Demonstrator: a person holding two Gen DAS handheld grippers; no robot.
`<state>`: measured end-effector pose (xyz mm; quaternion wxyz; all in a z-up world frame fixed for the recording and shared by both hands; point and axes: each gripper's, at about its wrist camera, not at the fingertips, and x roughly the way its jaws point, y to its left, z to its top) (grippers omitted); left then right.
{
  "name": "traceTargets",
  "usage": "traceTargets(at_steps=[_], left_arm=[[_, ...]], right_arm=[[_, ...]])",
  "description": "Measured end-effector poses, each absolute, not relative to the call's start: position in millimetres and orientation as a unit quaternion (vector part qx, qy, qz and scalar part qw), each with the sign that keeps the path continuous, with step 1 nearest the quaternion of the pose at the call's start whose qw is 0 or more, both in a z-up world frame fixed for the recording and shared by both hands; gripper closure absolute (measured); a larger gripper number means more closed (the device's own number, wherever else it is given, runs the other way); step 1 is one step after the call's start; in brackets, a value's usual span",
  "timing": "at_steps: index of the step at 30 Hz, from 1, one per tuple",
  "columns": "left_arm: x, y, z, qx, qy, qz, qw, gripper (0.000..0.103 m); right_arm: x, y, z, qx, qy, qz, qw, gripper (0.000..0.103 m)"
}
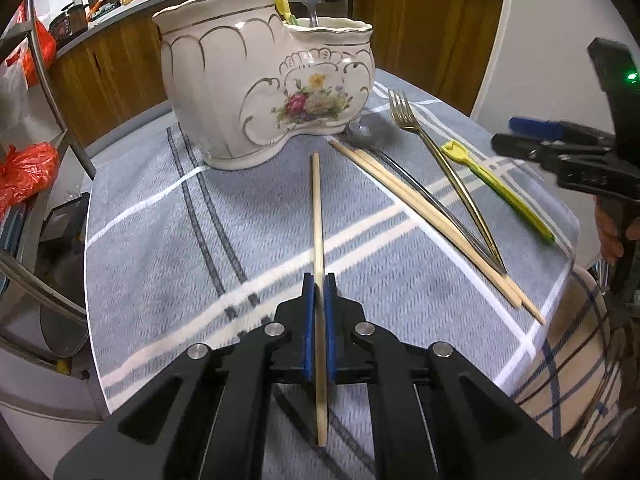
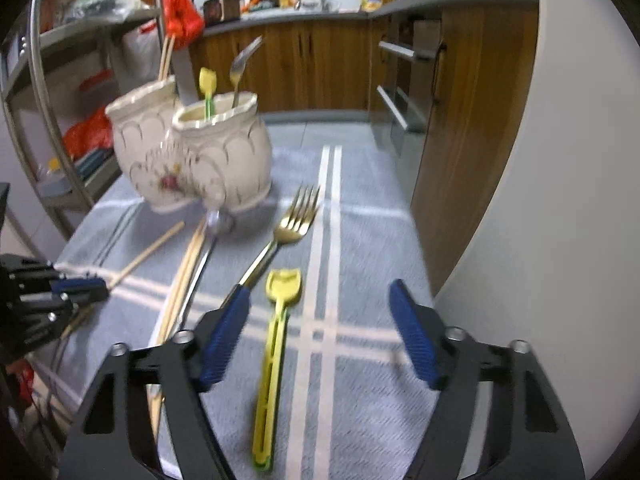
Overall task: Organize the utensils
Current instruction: 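Grasp a wooden chopstick with the left tool while the right grasps the yellow-green utensil, then lift chopstick into larger pot with left tool while right lowers yellow-green utensil into smaller pot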
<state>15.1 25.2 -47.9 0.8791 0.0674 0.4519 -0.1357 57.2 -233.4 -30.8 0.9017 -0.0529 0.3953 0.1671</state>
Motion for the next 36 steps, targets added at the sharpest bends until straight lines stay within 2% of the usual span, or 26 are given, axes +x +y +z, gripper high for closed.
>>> traceTargets(at_steps=[2,9,13,24,36], left_arm=[[11,27,-47,0.065,0.453,-0.138,0.878,0.098],[7,34,-46,0.054,0.452,-0.145,0.879,0.098],[10,31,-46,0.050,0.450,-0.149,0.879,0.097],[6,37,-41,0.044,0.424,-0.169,0.889,0.098],[-18,53,8,0.047,0.264,-0.180,0.946,0.098]], right_arm=[[57,-231,-36,-0.051,0.410,0.175,0.894,0.049],[56,-221,-50,-0.057,0.442,0.184,0.876,0.069],[55,-217,-51,-0.061,0.443,0.183,0.876,0.091],[52,-221,-32,-0.046,0.400,0.189,0.895,0.093],[53,-216,23,0.011,0.279,0.208,0.938,0.093]])
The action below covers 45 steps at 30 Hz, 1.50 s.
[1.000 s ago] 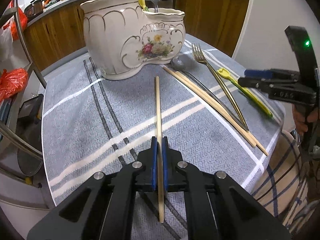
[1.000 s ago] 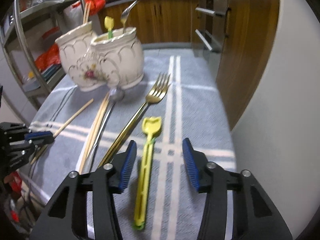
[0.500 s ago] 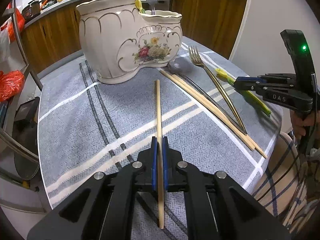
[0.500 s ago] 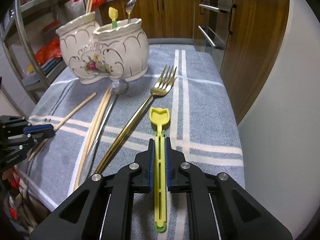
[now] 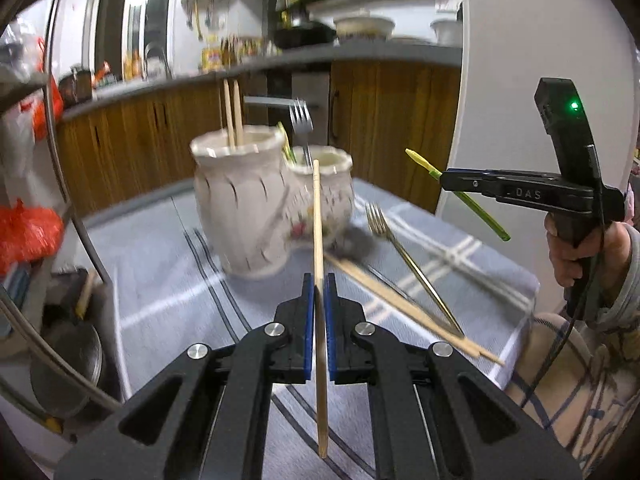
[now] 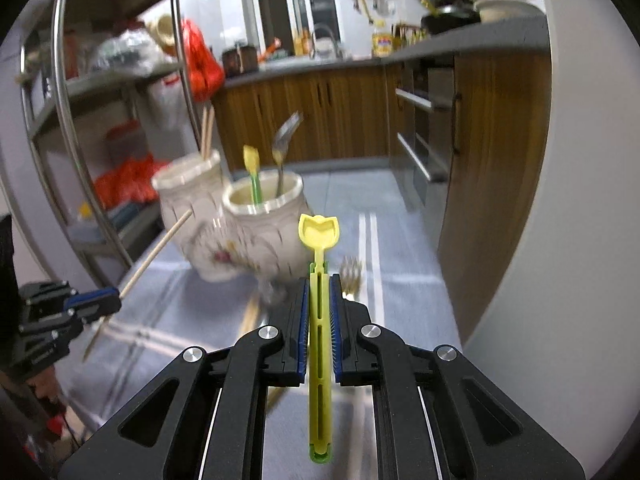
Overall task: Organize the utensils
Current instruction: 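Lift chopstick into larger pot with left tool while right lowers yellow-green utensil into smaller pot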
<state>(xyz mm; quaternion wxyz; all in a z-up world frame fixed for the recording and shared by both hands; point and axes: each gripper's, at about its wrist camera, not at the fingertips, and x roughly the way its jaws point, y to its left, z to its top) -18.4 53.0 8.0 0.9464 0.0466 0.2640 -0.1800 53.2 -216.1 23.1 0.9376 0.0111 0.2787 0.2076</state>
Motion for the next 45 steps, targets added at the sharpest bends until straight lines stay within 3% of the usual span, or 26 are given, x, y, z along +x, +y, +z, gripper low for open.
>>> traceTargets(at_steps=[16,25,31,38,45], left_arm=[[57,88,79,-0.028,0.145,-0.163,0.976,0.098],[126,123,78,-0.184,0.129,-0.182,0.957,0.098],[140,116,70,-0.189,0.122,-0.176,0.958,0.098],[147,104,61,-0.171,0.110,-0.159,0.966,0.098],[135,100,50,-0.151,0.112,-0.154,0.970,0.098]], right_arm=[[114,-191,68,0.102,0.203,0.257,0.939,0.093],[159,-174,60,0.167,0.196,0.296,0.920,0.093],[181,-164,43,0.201,0.212,0.307,0.906,0.093],[187,-142,36,0.161,0.194,0.291,0.923,0.093],[168,-123,28,0.048,0.157,0.243,0.956,0.093]])
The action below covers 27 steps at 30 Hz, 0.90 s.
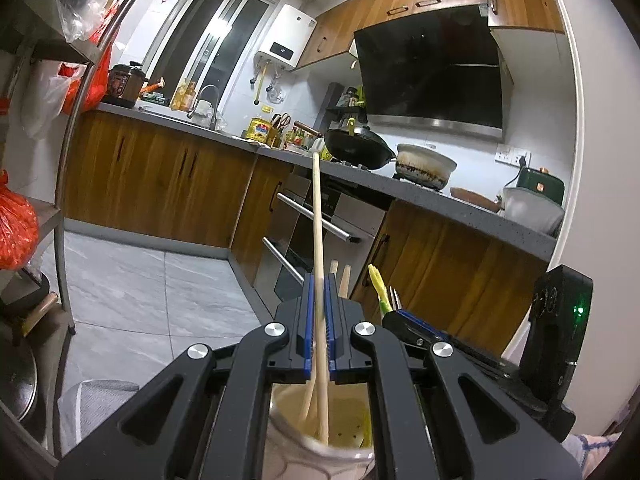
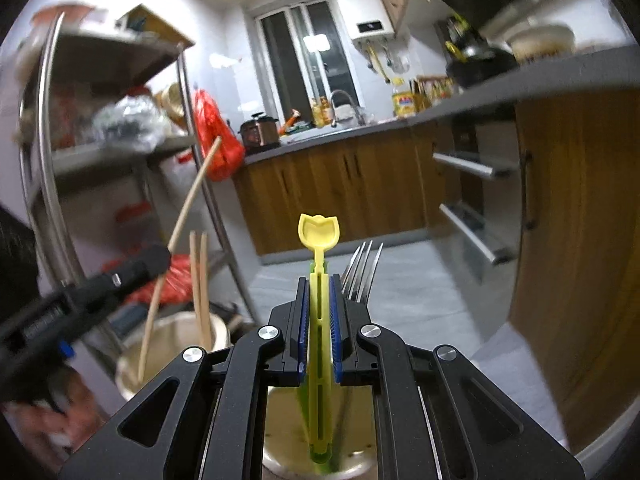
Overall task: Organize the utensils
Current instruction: 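Lift chopstick into larger pot with left tool while right lowers yellow-green utensil into smaller pot, then open the left tool releasing the chopstick while the right tool releases the yellow-green utensil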
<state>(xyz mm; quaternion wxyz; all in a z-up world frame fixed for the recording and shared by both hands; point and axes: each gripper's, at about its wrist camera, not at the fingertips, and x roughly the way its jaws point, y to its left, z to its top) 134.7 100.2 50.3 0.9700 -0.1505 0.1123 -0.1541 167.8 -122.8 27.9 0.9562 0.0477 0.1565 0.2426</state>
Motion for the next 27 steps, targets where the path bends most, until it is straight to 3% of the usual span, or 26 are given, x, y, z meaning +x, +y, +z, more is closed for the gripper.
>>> traceTargets(at_steps=[10,27], left_arm=[[112,96,44,-0.097,0.148,-0.150,0.973,0.098],[110,90,45,-0.063,0.206,-0.109,0.970,0.097]], right_arm=[[154,-141,24,0.052,0.160,0.245,0.955,0.093],[150,-162,13,0.082,0.233,0.209,0.946,0.090]])
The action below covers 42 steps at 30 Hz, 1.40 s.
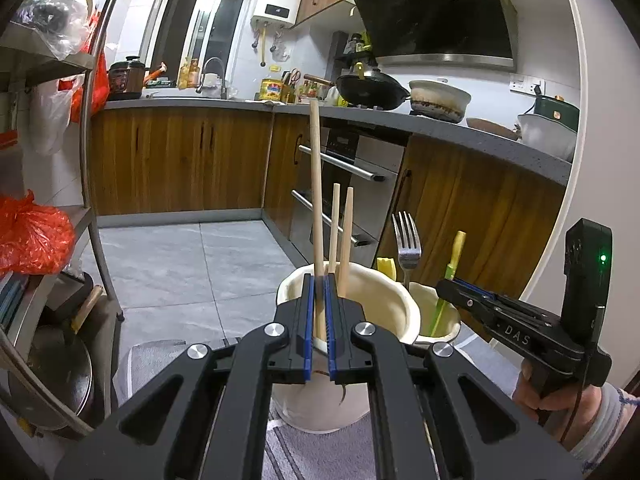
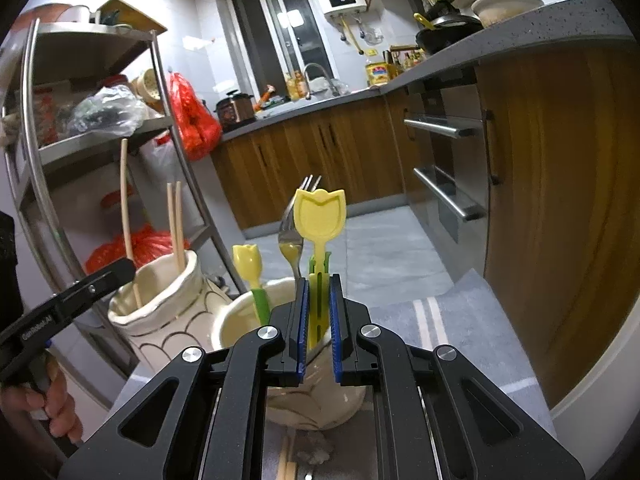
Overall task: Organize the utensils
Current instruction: 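Open the left tool releasing the chopstick while the right tool releases the yellow-green utensil, then move both tools back down toward the utensils lying on the cloth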
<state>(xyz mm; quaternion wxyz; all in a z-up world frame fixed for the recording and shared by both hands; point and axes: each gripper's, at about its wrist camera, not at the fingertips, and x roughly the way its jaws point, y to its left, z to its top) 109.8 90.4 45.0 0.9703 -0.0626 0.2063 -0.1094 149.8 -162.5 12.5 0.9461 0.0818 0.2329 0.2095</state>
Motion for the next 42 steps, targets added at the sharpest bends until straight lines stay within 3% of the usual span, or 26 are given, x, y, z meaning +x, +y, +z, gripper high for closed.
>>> traceTargets(at_steps=[2,4,7,13,20,24,42], left_arm=[[109,91,46,-0.064,0.208,-0.109,0.970,0.096],[108,92,47,-0.064,0.208,-0.106,0.970,0.085],[104,93,50,-0.062,0.202,-0.101,0.972,0.078],[93,88,56,-0.041,0.192,-0.093,0.976,0.055],[77,85,60,-0.022,0.184,-0.080,0.979,0.021],[72,84,61,-0.018,0.183,-0.072,0.980,0.007],[39,79,59,-0.008,0.193,-0.061,0.979,0.006]], right_arm=[[147,-163,14,0.077,0.228,0.205,0.949,0.087],[145,-164,15,0.077,0.225,0.203,0.950,0.082],[142,-167,18,0.078,0.220,0.201,0.951,0.080],[131,-178,25,0.084,0.215,0.192,0.954,0.058],[119,-193,33,0.079,0.212,0.183,0.957,0.018],[107,-200,40,0.065,0.199,0.159,0.965,0.008],[72,-216,47,0.023,0.200,0.137,0.970,0.005]])
